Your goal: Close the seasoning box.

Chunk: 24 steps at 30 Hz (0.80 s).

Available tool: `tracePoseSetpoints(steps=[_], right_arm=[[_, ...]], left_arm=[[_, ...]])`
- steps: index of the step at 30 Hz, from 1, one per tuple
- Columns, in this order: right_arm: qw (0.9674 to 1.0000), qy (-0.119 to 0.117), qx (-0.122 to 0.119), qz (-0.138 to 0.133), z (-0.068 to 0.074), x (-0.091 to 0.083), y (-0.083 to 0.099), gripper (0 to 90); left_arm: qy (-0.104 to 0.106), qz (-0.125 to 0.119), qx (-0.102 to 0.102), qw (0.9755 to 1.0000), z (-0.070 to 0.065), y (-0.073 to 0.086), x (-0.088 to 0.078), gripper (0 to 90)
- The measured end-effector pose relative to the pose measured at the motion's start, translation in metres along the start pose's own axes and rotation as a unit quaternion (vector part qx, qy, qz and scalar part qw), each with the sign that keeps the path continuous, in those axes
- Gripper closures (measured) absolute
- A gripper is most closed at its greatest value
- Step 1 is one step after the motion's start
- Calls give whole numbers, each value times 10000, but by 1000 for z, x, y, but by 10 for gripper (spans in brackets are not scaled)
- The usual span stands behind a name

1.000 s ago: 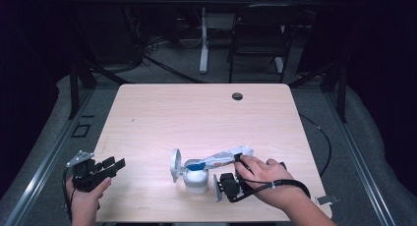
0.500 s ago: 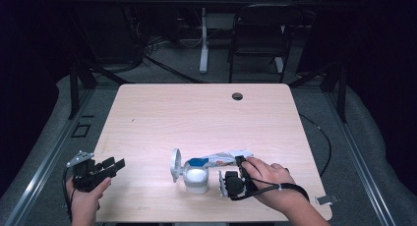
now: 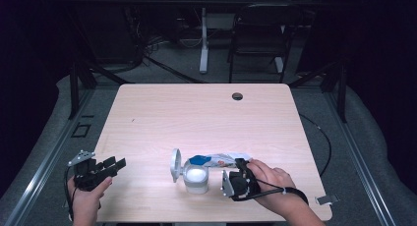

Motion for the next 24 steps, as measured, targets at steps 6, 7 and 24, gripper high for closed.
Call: tracePoseSetpoints(steps=[6, 7, 24], right_arm=[[9987, -108, 480, -154, 5, 6, 5, 900], [9980, -143, 584, -170, 6, 7, 7, 900], [9683, -385, 2455, -235, 11, 42, 40, 900]], left_arm=[[-9, 0, 6, 10000, 0, 0, 0, 495], [-13, -5, 1, 10000, 0, 0, -1, 496], [-15, 18, 70, 10000, -6, -1, 1, 496]])
Point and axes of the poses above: each handheld gripper's, and its own axes: x roughly forward along the jaws, y roughly out of its underside, z roughly to its left, the point moved 8 cm from there along x, roughly forward along the jaws, and after that the axes turned 8 degrees about z, right-handed, at the moved point
